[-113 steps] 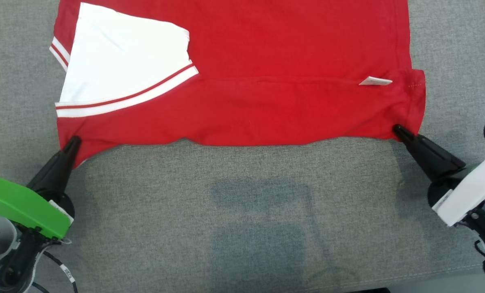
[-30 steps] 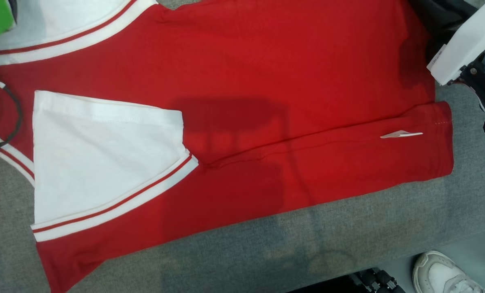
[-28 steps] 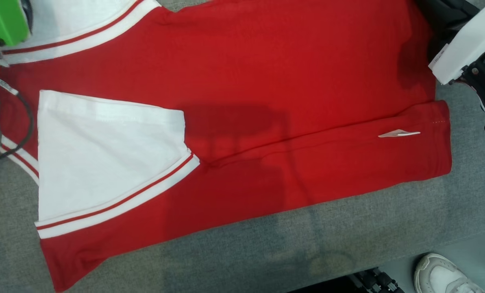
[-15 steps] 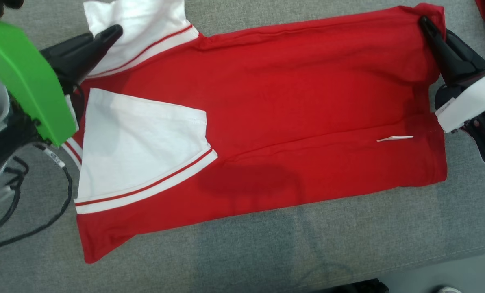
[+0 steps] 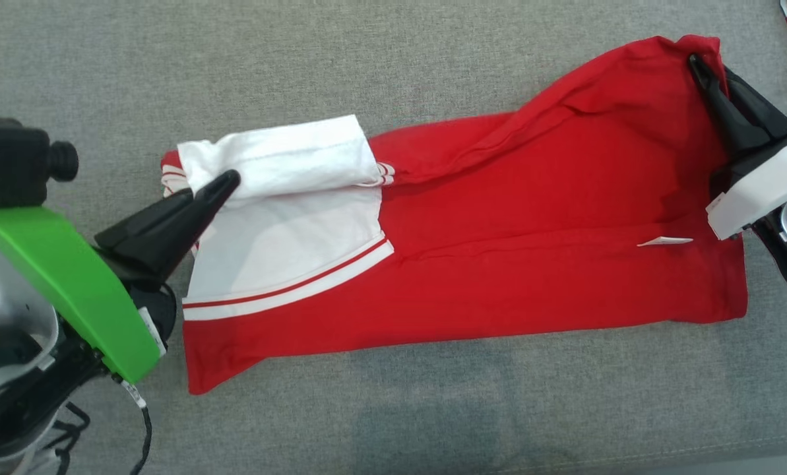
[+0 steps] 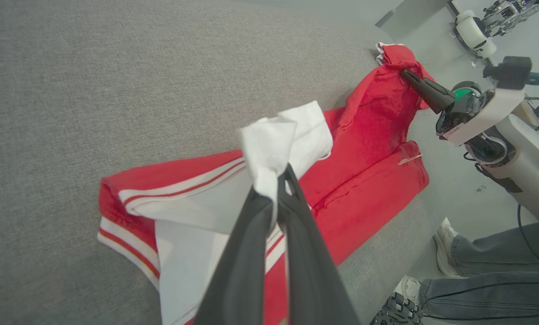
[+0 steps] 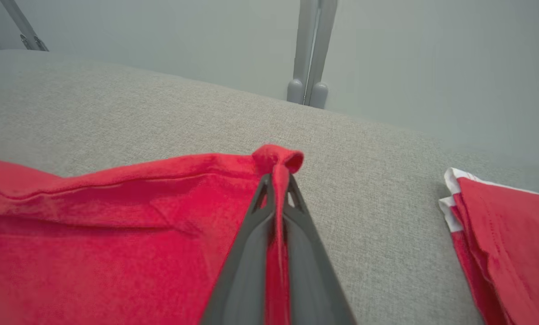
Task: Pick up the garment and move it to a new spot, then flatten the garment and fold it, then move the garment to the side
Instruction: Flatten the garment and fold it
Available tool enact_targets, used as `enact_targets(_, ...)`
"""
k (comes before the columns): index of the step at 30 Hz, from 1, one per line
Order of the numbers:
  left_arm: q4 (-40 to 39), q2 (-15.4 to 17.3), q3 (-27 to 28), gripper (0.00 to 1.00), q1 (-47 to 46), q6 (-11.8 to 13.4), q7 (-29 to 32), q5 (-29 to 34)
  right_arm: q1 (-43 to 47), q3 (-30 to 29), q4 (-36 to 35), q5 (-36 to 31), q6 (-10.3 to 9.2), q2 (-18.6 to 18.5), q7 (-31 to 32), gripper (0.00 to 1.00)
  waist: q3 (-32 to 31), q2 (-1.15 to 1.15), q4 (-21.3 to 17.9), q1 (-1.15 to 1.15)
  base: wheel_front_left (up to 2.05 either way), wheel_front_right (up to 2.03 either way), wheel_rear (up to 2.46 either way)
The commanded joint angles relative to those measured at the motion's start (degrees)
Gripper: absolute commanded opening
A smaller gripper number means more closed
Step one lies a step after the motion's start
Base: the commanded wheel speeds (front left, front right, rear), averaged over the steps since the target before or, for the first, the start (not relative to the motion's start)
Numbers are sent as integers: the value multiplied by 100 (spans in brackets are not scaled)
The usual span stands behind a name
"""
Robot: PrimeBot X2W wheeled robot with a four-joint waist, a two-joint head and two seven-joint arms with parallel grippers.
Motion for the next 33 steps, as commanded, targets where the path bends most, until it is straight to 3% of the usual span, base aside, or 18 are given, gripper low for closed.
enact_targets(1,-30,-15,21,0,109,20,-44,7,84,4,-1,-74,-2,-70,-65,0,-99,0,85,0,0,0,0)
enact_targets(10,-464,-178,114,0,1220,165,-562,-88,901,-209,-297,-771,-2,-370,-715,0,-314,0,102,0,0,0,0)
enact_targets(18,-386,-391,-18,0,2011,91,-861,-279,1513,-346,-528,-1225,-2,-336,-824,0,-299,0,63,0,0,0,0)
enact_targets(33,480,-168,315,0,2399,204,-716,-708,1857,-118,-737,-1756,-2,-609,-1078,0,-355,0,-175,0,0,0,0)
